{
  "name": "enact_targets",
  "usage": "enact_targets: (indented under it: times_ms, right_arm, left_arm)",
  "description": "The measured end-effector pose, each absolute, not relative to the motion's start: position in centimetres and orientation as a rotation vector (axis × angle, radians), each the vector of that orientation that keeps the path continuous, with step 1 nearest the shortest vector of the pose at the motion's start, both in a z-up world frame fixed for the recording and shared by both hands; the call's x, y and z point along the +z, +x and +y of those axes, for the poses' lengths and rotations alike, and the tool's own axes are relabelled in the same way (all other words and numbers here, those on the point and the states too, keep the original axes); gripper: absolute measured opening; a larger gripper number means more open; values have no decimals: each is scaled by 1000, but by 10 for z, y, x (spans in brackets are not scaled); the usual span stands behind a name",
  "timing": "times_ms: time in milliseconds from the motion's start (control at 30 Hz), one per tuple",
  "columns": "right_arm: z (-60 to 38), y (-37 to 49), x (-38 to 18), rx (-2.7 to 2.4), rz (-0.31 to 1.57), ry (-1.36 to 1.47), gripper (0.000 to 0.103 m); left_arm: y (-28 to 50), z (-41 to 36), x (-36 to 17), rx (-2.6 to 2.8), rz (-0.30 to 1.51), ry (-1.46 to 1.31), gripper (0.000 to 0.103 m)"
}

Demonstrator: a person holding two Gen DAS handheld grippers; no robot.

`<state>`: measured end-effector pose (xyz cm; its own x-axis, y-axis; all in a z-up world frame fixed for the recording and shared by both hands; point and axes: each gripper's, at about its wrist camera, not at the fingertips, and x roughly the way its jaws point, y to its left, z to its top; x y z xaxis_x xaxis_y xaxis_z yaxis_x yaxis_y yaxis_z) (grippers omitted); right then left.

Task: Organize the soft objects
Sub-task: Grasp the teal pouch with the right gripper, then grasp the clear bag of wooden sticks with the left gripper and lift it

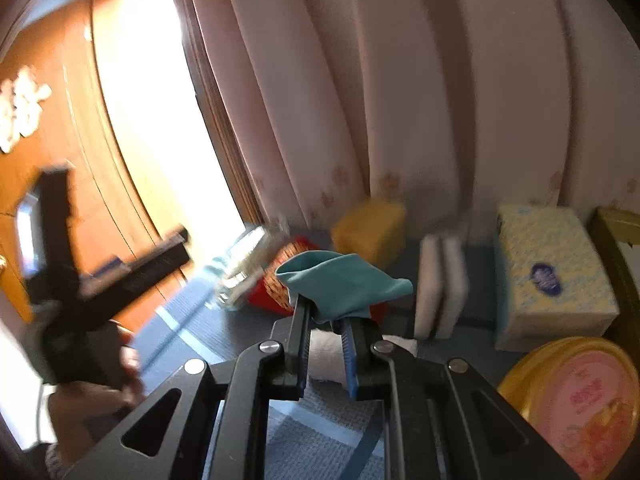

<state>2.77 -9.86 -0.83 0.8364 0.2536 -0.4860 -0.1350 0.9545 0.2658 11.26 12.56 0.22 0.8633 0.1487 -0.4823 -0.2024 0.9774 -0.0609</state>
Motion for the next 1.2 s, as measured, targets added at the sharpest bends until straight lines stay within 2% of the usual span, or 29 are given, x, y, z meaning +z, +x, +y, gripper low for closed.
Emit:
enact_targets:
  times_ms: [133,500,600,633,667,733,833,967,1200]
  right_arm:
    - [-112,14,0,213,483,261,16]
    - [-120,17,1,179,473,285,16]
    - [-115,17,1,182,466,276,16]
    - [-113,15,2,180,463,273,16]
    - [-111,15,2,179,460,267,16]
    - [-108,15,1,174,455,252,16]
    - [-106,12,2,167,447,232,16]
    - [-103,9,3,154,430,207,16]
    - [-96,-6,12,94,341,139,16]
  left_arm:
    - [120,115,0,159,530,-65,103]
    - [161,71,-21,56,730,68,101]
    - [165,66,-26,30,777,82,90]
    - [166,67,-27,21,799,78,83]
    - [168,67,-29,12,816,72,66]
    - [174,68,-36,-21,871,45,47]
    - [171,73,-34,-52,872,3,34]
    - [152,73,-19,-43,762,-3,33]
    - [87,56,13,61,414,78,33]
